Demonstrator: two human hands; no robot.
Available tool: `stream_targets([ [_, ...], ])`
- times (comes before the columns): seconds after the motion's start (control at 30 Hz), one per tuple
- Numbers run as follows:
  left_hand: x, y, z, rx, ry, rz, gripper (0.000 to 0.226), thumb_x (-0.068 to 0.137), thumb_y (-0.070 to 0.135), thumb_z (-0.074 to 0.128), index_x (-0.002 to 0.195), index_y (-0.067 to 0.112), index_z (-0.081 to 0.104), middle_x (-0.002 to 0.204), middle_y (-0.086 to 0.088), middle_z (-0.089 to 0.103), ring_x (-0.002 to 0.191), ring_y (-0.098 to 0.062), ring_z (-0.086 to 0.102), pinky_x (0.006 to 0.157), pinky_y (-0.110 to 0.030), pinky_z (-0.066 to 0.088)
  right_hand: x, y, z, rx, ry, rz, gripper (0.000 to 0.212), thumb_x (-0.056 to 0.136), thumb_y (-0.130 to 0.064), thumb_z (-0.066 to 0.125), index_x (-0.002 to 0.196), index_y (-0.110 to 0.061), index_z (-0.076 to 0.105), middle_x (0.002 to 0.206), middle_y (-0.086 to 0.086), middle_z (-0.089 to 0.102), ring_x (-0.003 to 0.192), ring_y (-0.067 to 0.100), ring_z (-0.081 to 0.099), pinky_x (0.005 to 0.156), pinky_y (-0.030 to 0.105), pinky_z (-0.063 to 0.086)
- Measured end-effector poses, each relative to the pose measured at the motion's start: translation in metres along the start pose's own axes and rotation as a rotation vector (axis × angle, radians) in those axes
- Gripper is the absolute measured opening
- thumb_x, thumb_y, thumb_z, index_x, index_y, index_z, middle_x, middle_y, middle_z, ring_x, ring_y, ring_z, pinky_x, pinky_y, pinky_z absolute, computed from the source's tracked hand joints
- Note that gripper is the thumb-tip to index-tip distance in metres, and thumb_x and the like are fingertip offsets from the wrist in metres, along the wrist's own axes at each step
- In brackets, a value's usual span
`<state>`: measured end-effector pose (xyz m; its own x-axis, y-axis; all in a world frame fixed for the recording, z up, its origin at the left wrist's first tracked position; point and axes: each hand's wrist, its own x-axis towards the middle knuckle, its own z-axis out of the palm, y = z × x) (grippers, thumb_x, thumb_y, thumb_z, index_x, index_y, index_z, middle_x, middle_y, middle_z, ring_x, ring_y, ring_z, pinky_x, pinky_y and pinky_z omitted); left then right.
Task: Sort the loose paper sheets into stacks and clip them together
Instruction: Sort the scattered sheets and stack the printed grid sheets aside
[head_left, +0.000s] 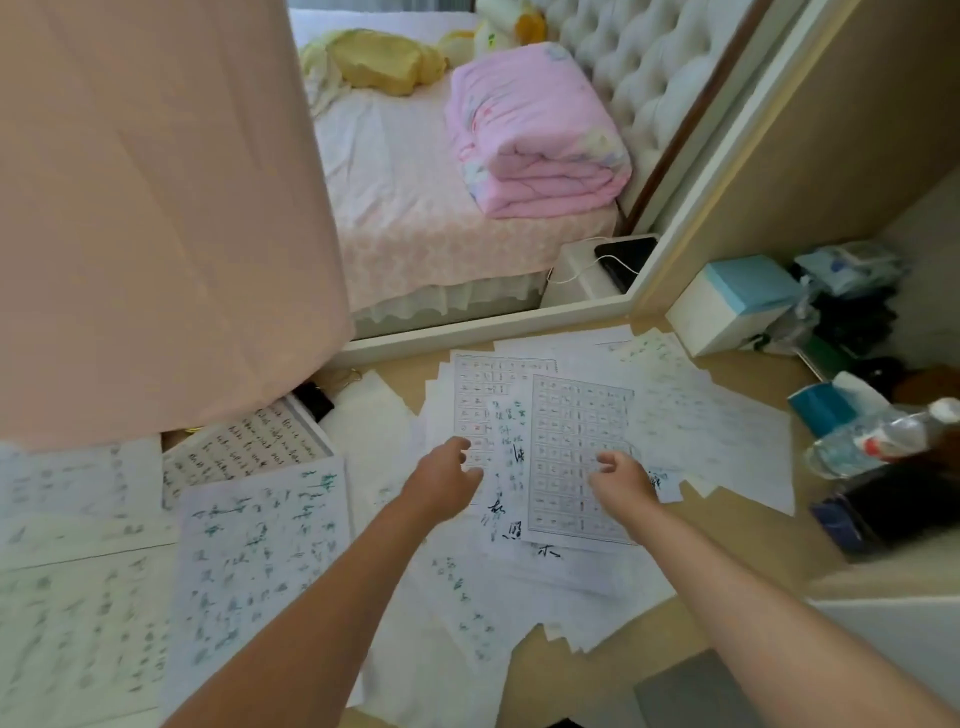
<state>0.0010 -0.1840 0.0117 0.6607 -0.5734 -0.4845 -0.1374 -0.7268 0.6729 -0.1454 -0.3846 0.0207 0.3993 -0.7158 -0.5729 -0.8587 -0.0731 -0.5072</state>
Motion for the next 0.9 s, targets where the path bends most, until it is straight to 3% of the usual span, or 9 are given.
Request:
stream_targets([
  [0.07,0.019,0.023,0.023,-0.013,-0.005,-0.060,0.062,0.096,0.029,0.058,0.151,0.015,0.033,0.150,-0.007,0.045,0.134,-0.026,0.046,0.108,-0.041,0.043,0.027,0.014,-0.026,0.000,0.053,0.062,0.043,0.086,-0.020,0.055,0.129,-0.024,0.054,0.116,0.005,0.059,0.084,0.022,0.062,0.070,0.032,0.052],
  [0.13,0.037,0.043,0.045,-0.017,0.031,-0.139,0.069,0.094,0.026,0.060,0.153,0.012,0.028,0.153,-0.011,0.038,0.140,-0.029,0.038,0.110,-0.040,0.039,0.056,0.025,-0.042,-0.043,0.093,0.140,0.045,0.074,-0.029,0.058,0.119,-0.029,0.057,0.118,0.006,0.058,0.091,0.026,0.061,0.080,0.036,0.053],
  [0.23,0.058,0.065,0.069,0.018,0.119,-0.274,0.074,0.088,0.027,0.066,0.149,0.007,0.030,0.147,-0.015,0.040,0.138,-0.032,0.034,0.111,-0.043,0.034,0.084,0.028,-0.046,-0.097,0.101,0.252,0.061,0.078,-0.028,0.067,0.135,-0.020,0.044,0.133,0.013,0.044,0.116,0.033,0.051,0.083,0.033,0.047],
  [0.3,0.068,0.072,0.079,-0.014,0.191,-0.350,0.076,0.083,0.030,0.072,0.145,0.007,0.034,0.143,-0.016,0.042,0.134,-0.034,0.037,0.109,-0.046,0.038,0.092,0.025,-0.041,-0.076,0.092,0.284,0.067,0.081,-0.022,0.067,0.139,-0.020,0.034,0.133,0.014,0.034,0.116,0.033,0.048,0.086,0.038,0.050],
  [0.43,0.073,0.077,0.084,-0.194,0.199,-0.410,0.059,0.084,0.028,0.073,0.131,0.010,0.042,0.126,-0.010,0.052,0.104,-0.027,0.055,0.084,-0.038,0.051,0.097,0.028,-0.026,-0.043,-0.066,0.159,0.063,0.084,-0.022,0.062,0.139,-0.020,0.030,0.130,0.009,0.048,0.106,0.029,0.058,0.081,0.036,0.053],
  [0.6,0.075,0.067,0.078,-0.170,0.241,-0.349,0.034,0.086,0.023,0.072,0.116,0.016,0.058,0.110,-0.004,0.068,0.088,-0.022,0.066,0.073,-0.035,0.056,0.112,0.034,-0.050,-0.436,-0.012,-0.204,0.047,0.084,-0.030,0.057,0.130,-0.022,0.049,0.132,0.007,0.045,0.119,0.027,0.048,0.098,0.037,0.043],
  [0.67,0.073,0.067,0.075,-0.171,0.271,-0.333,0.031,0.086,0.023,0.072,0.115,0.017,0.061,0.106,-0.002,0.070,0.083,-0.019,0.067,0.068,-0.032,0.056,0.130,0.042,-0.071,-0.566,0.036,-0.316,0.064,0.077,-0.041,0.062,0.136,-0.026,0.041,0.145,0.009,0.032,0.135,0.030,0.030,0.110,0.045,0.030],
  [0.77,0.066,0.066,0.073,-0.154,0.313,-0.316,0.025,0.088,0.027,0.071,0.111,0.020,0.063,0.101,0.001,0.070,0.080,-0.017,0.068,0.063,-0.028,0.055,0.154,0.065,-0.088,-0.671,-0.047,-0.238,0.110,0.069,-0.070,0.062,0.154,-0.028,0.007,0.163,0.009,-0.007,0.150,0.034,-0.007,0.115,0.058,0.011],
  [0.9,0.052,0.057,0.080,-0.170,0.356,-0.334,0.021,0.090,0.033,0.068,0.106,0.021,0.064,0.096,0.004,0.070,0.077,-0.013,0.067,0.070,-0.032,0.057,0.155,0.076,-0.084,-0.750,-0.014,-0.311,0.099,0.084,-0.073,0.050,0.157,-0.026,0.002,0.166,0.011,-0.005,0.152,0.033,0.001,0.115,0.051,0.024],
])
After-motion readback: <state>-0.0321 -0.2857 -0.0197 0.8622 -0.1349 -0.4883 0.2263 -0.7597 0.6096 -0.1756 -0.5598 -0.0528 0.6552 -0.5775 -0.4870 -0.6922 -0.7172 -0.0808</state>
